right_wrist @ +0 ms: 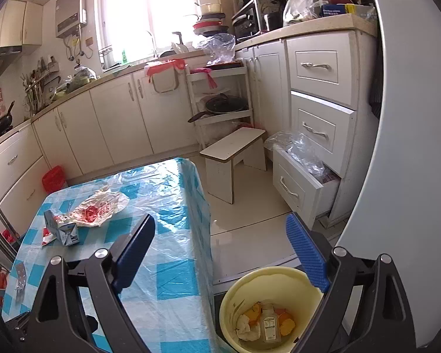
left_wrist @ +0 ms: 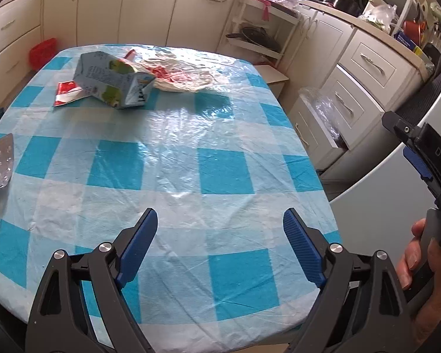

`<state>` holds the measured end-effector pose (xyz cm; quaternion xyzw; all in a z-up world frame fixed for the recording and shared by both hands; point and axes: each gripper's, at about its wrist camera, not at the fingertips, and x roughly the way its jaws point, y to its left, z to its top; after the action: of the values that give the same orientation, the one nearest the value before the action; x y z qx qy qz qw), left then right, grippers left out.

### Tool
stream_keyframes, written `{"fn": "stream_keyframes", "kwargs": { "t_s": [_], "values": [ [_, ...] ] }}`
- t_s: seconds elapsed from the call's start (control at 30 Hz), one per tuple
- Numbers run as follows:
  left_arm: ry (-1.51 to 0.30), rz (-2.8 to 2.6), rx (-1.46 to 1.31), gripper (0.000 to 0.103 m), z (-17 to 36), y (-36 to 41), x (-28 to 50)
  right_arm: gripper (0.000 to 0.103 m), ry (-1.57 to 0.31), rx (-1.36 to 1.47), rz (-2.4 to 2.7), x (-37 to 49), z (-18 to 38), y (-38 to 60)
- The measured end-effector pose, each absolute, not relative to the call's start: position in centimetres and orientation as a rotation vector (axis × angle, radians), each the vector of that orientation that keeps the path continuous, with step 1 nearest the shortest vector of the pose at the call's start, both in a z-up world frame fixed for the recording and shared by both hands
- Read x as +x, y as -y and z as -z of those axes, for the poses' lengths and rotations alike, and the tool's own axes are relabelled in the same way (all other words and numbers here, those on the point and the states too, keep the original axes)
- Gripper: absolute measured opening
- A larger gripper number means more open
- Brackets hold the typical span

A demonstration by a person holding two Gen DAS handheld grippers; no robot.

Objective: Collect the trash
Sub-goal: 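Return both tools over the table toward the blister pack and carton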

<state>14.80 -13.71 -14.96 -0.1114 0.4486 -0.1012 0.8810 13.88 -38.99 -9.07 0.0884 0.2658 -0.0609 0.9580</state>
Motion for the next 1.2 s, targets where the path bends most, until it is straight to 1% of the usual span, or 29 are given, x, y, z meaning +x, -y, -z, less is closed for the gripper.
{"fn": "stream_keyframes", "kwargs": {
  "t_s": [0.33, 0.5, 0.77, 1.0, 1.2],
  "values": [
    [-0.89, 0.09, -0.235, 0.084, 14.3, 7.8, 13.5, 0.088, -0.577, 0.132, 0.006, 15.5, 9.3, 34.5],
    [-0.854, -0.039, -0.261, 0.084, 13.8, 2.5, 12.5, 0.089, -0.597, 0.104, -0.037, 15.8, 9.8, 32.3],
    [-0.839, -0.234, -0.398, 0.084, 14.8, -6.3, 12.3, 0.089, -0.628, 0.078, -0.079, 16.2, 10.7, 30.2],
    [-0.865, -0.266, -0.416, 0.084, 16.7, -8.9, 13.5, 0.089, -0.662, 0.051, -0.116, 16.8, 11.6, 28.3],
    [-0.868, -0.244, -0.372, 0.084, 17.3, -8.7, 15.3, 0.089, -0.683, 0.017, -0.175, 17.3, 12.1, 26.1]
  ]
}}
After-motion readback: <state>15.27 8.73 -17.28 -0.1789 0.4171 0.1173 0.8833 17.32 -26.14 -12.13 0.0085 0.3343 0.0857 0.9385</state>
